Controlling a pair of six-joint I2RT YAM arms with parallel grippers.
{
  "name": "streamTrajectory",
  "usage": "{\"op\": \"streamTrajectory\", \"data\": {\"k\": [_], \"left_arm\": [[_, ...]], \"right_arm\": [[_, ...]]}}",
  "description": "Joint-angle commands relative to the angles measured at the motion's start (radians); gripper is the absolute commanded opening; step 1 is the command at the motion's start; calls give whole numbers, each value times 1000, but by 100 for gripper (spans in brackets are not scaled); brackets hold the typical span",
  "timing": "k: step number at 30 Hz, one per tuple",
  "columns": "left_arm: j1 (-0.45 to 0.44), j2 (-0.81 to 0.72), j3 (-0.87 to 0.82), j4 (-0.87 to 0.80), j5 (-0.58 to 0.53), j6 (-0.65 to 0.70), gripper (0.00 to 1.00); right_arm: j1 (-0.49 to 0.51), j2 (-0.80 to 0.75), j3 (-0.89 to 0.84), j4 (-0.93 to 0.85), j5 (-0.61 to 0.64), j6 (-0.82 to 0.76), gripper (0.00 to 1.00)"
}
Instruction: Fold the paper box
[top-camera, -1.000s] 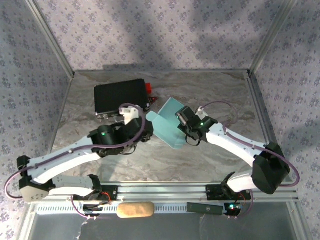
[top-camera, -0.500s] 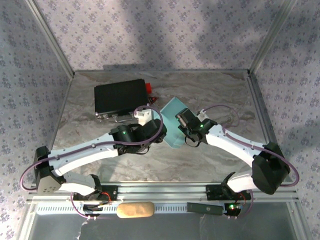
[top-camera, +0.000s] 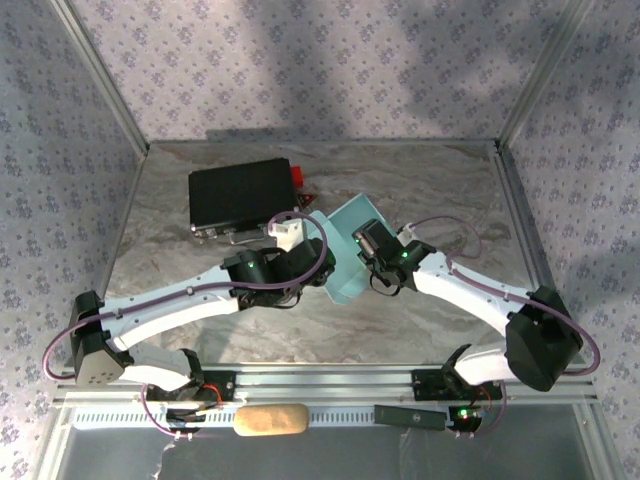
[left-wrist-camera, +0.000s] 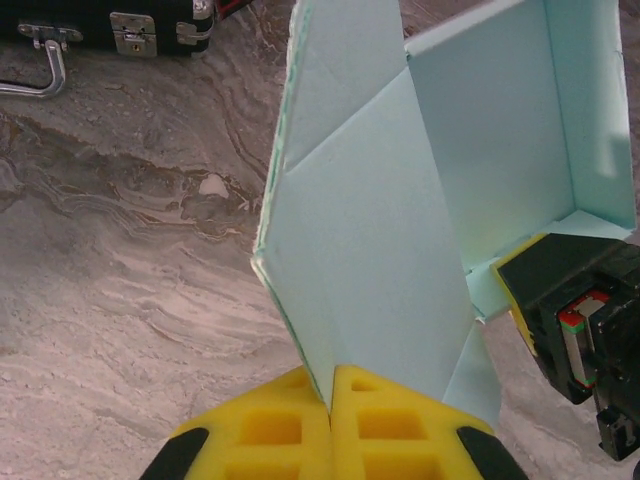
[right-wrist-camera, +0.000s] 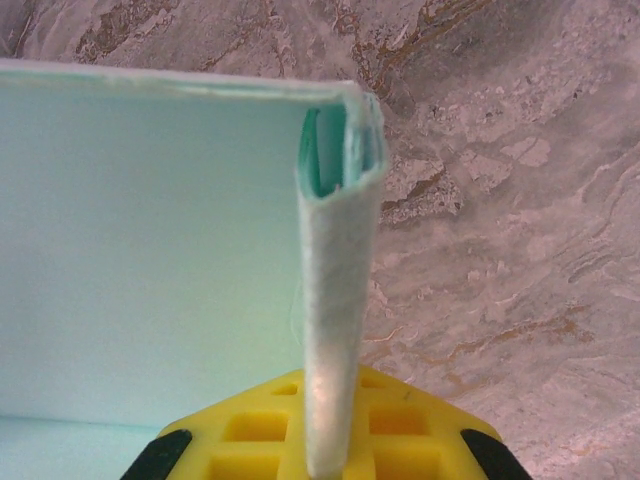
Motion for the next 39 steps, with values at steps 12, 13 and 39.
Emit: {"op": "streamTrajectory", "data": {"k": [12,13,39], "left_arm": [[96,28,102,-189,104,201,0],[106,34,120,-213,111,232,0],[271,692,954,-796,176,1235,0]], "right_arm": [[41,-216,-6,-112,27,-59,77],[42,-243,-3,-130,32,-75,78],[-427,-360,-137,191,-635,-1034,65]]}}
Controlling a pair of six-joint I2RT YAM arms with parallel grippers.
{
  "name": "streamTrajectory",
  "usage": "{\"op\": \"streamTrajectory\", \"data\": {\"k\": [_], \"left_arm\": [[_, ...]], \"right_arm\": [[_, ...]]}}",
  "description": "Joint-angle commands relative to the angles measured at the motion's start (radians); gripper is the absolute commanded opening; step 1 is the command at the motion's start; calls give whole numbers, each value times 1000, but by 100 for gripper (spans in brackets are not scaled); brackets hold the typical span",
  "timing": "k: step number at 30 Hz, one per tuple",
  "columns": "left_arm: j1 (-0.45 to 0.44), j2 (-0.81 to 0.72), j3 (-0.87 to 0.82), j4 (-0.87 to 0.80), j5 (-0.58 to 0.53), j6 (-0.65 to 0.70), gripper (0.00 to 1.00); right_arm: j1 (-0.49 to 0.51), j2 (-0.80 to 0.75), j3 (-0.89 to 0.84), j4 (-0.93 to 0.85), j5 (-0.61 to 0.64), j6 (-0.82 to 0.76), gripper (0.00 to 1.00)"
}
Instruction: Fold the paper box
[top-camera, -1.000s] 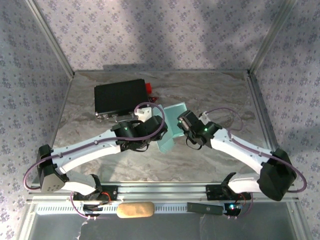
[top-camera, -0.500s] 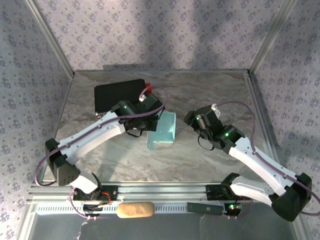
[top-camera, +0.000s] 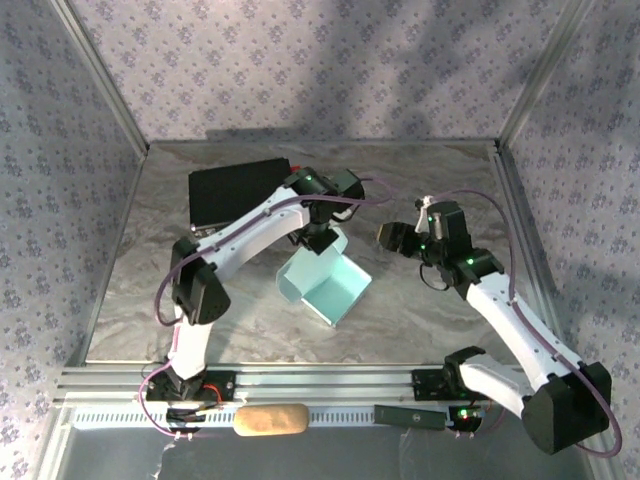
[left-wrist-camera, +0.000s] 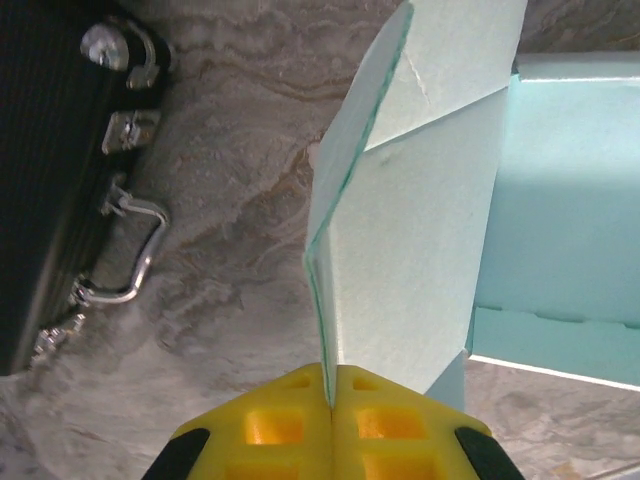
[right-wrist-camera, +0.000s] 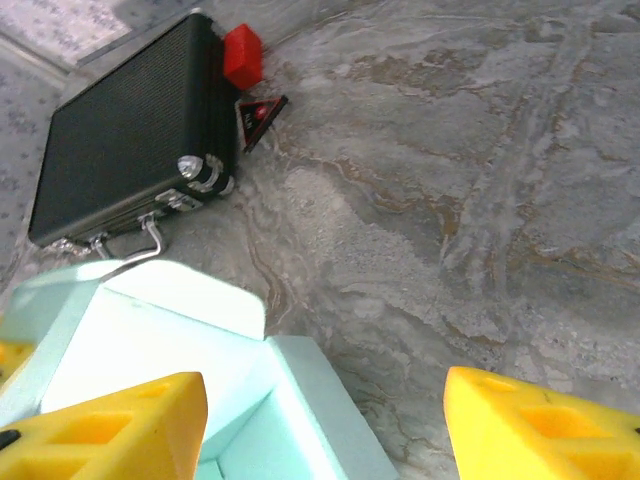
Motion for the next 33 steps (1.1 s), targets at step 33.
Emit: {"op": "streamTrajectory", "data": {"k": [33], "left_arm": [[-146,115,131,133,-297,513,23]], "right_arm": [[-91,-71,-123,60,-110,23,66]]}}
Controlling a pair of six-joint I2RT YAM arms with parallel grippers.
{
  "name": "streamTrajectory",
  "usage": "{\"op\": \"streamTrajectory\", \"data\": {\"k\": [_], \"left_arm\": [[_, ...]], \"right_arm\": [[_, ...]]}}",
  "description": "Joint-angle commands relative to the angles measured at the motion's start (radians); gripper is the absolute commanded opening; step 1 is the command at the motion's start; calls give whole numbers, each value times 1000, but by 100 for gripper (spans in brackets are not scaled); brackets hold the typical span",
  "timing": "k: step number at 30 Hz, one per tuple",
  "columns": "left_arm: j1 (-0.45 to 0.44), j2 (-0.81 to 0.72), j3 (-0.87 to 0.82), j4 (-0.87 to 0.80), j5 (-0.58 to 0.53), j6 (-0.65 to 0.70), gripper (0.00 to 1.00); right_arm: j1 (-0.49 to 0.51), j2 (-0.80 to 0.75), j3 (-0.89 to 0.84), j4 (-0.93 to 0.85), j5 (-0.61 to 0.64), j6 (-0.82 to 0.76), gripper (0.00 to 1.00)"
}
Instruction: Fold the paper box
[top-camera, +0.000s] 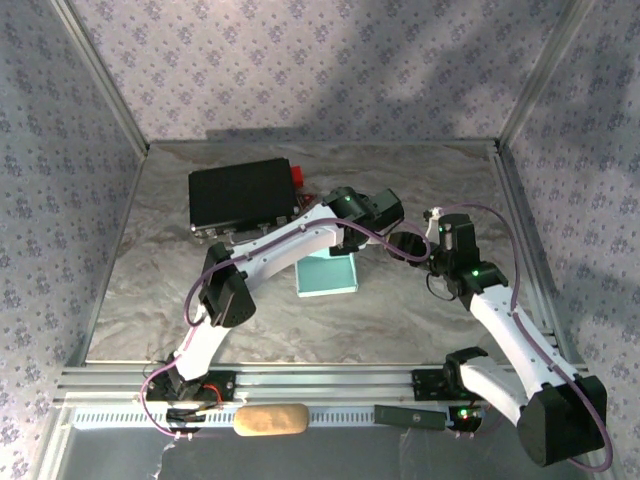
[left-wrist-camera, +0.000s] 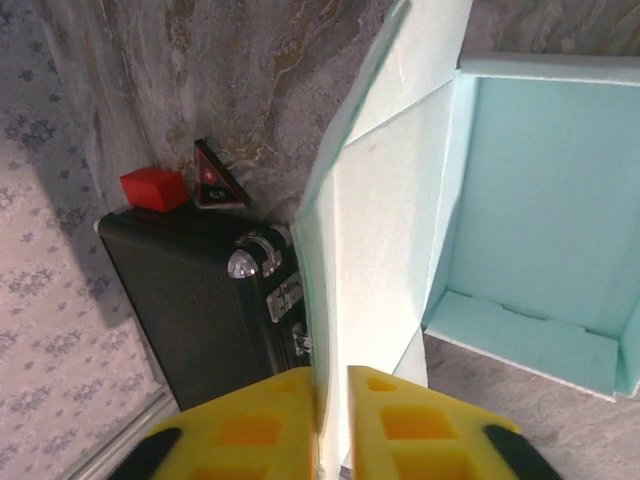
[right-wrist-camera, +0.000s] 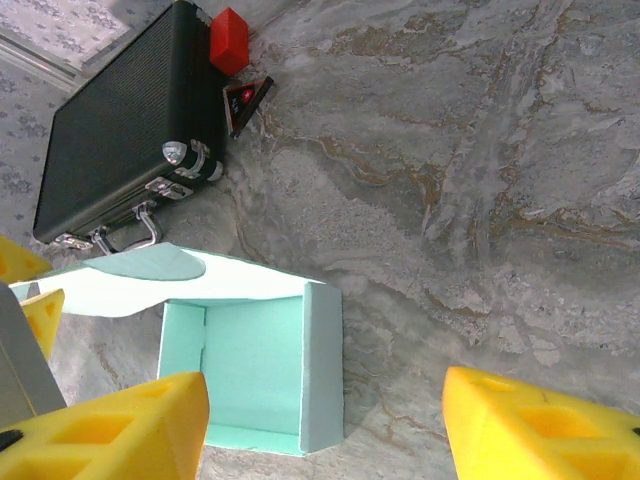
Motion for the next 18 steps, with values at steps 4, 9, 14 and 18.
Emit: {"op": "streamTrajectory", "data": {"k": [4,9,14,18], "left_arm": [[1,-64,-11,90,1,-26,39],[0,-82,-49,118,-16,-26,43],[3,-93,-51,133,-8,-43,51],[9,-119,-40,141,25,-63,64]], "right_arm": [[-12,-4,14,-5,-33,3,66],[-14,-5,28,-20,-34,-11,67],[-16,3,43,-21,-45,-20,67],[-17,10,58,-31,-48,-33,67]]}}
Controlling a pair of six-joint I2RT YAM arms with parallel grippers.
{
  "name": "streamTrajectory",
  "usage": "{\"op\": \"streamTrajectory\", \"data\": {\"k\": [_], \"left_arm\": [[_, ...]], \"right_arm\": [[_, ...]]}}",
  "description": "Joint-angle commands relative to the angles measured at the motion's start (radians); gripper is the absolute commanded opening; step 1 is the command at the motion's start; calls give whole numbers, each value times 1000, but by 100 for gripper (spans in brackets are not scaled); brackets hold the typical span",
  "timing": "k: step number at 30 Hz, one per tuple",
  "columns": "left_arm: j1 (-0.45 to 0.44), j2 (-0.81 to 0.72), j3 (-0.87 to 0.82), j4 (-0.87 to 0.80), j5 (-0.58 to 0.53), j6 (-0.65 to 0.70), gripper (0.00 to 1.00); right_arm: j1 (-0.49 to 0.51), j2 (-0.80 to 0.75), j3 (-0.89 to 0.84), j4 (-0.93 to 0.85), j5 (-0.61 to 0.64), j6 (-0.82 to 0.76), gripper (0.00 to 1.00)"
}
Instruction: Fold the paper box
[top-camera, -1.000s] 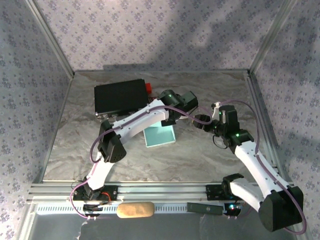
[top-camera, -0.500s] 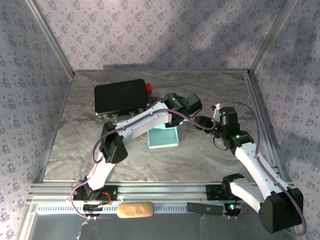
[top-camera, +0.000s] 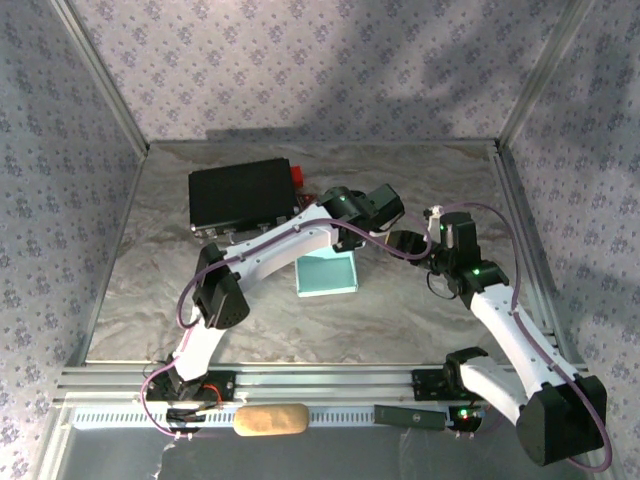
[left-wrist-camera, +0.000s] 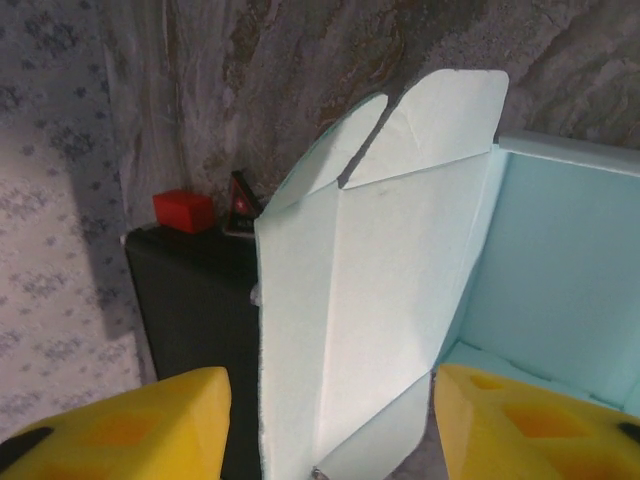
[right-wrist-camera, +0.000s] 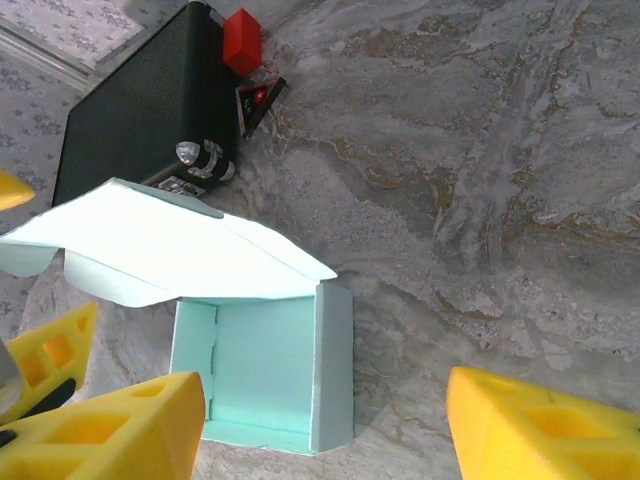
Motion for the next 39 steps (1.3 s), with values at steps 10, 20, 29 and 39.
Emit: {"op": "streamTrajectory", "data": {"k": [10,20,29,39], "left_arm": [[26,-138,17,40,59,-54,70],[299,-426,-287,3,422,-266,69],[478,-592,-688,287,602,-228,69],[480,-482,-697,301,572,-192,63]], "right_arm": [[-11,12,78,-40,-26,-60,71],[88,211,336,-198,38,-366,72],[154,463,496,-299,53,-598,61],[157,556,551,-281,40,-663,59]]}}
